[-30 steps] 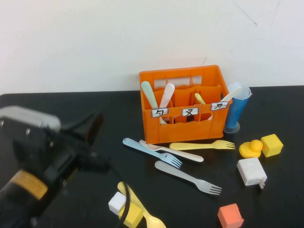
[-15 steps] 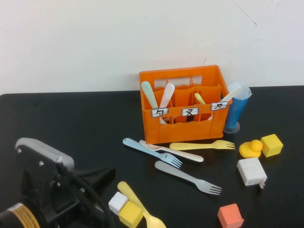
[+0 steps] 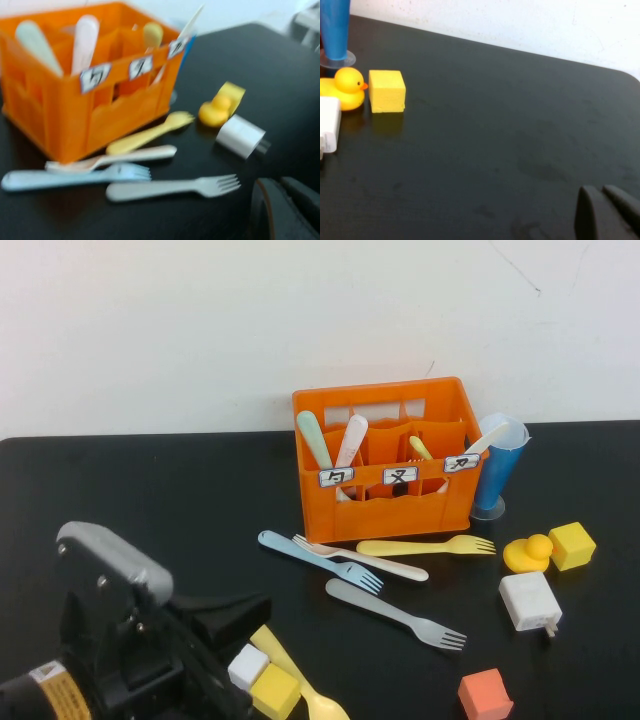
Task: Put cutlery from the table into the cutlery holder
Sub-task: Pick up the fork, then place the fork on the box
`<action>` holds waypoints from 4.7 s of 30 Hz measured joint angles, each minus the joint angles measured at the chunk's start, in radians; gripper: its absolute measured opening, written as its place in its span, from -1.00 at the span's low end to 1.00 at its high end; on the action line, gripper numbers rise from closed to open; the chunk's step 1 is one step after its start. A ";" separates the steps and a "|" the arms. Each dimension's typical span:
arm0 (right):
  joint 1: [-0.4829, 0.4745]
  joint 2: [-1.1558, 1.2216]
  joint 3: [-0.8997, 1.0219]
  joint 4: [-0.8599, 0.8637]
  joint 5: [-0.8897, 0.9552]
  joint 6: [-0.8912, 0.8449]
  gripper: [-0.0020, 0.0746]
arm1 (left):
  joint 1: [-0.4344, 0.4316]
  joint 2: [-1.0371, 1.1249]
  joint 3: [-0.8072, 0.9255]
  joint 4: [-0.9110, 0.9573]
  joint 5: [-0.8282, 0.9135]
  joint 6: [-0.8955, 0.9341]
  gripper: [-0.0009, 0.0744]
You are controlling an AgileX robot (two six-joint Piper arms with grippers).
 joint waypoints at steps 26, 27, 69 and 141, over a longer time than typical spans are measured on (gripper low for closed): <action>0.000 0.000 0.000 0.000 0.000 0.000 -0.95 | -0.009 0.338 -0.447 0.525 0.160 -0.396 -0.98; 0.000 0.000 0.000 0.000 0.000 0.000 -0.95 | -0.023 0.338 -0.449 0.393 0.205 -0.250 -0.98; 0.000 0.000 0.000 0.000 0.002 0.000 -0.95 | -0.279 0.959 -1.107 -0.858 1.217 1.775 0.17; 0.000 0.000 -0.001 0.000 0.004 0.000 -0.95 | -0.235 0.675 -0.592 -0.981 -0.442 0.818 -0.71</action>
